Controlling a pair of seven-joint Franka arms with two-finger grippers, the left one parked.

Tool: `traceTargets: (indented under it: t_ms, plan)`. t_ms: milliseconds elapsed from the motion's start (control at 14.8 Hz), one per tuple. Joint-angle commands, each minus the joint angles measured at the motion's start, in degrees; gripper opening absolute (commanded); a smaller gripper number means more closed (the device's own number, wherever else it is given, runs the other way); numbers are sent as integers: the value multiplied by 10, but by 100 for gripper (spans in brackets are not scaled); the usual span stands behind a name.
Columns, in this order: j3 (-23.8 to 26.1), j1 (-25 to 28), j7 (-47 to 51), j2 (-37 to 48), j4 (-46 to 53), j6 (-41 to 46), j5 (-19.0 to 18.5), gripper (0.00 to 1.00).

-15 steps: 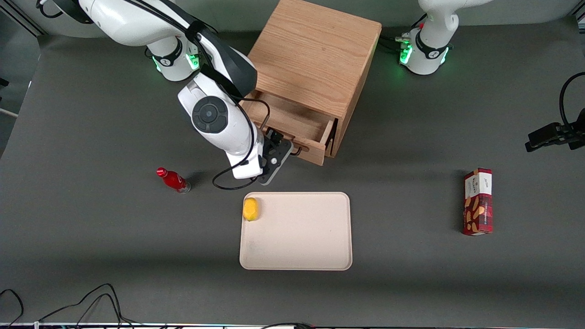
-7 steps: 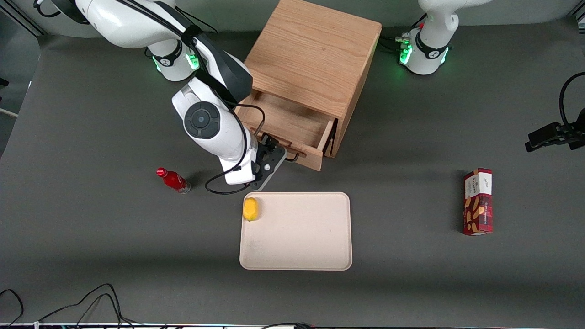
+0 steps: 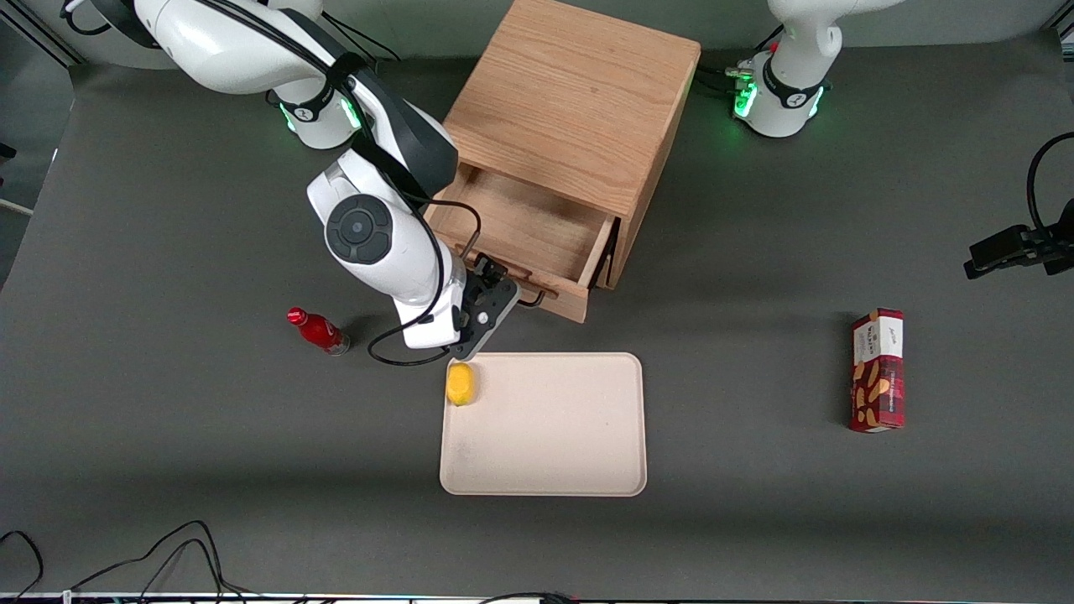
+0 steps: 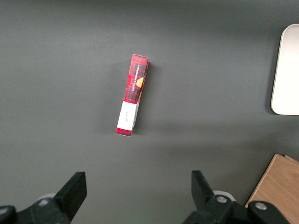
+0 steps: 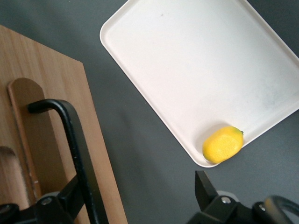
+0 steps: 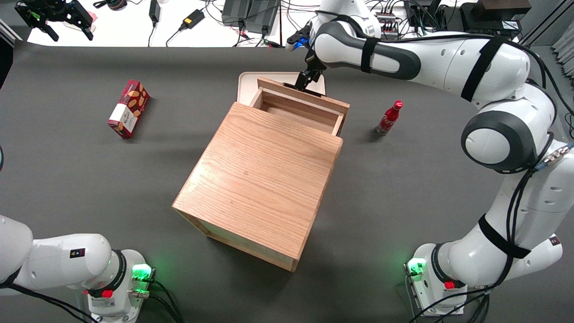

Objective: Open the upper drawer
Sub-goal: 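Pull the upper drawer handle outward with the right gripper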

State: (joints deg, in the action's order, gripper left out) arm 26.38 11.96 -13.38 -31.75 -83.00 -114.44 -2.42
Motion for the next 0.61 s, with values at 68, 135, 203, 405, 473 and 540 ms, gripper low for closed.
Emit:
traceTargets:
  t_ms: [68,135,203,405,473,540]
  plan:
    - [-6,2,-13,-17,32,10,-10,100]
    - [-6,2,-13,-23,35,10,-12,100]
    - [-6,2,-17,-26,37,10,-20,100]
    - [-6,2,-29,-28,40,10,-28,100]
    - [-7,2,-29,-32,47,10,-29,100]
    - [-6,2,-31,-36,54,12,-29,100]
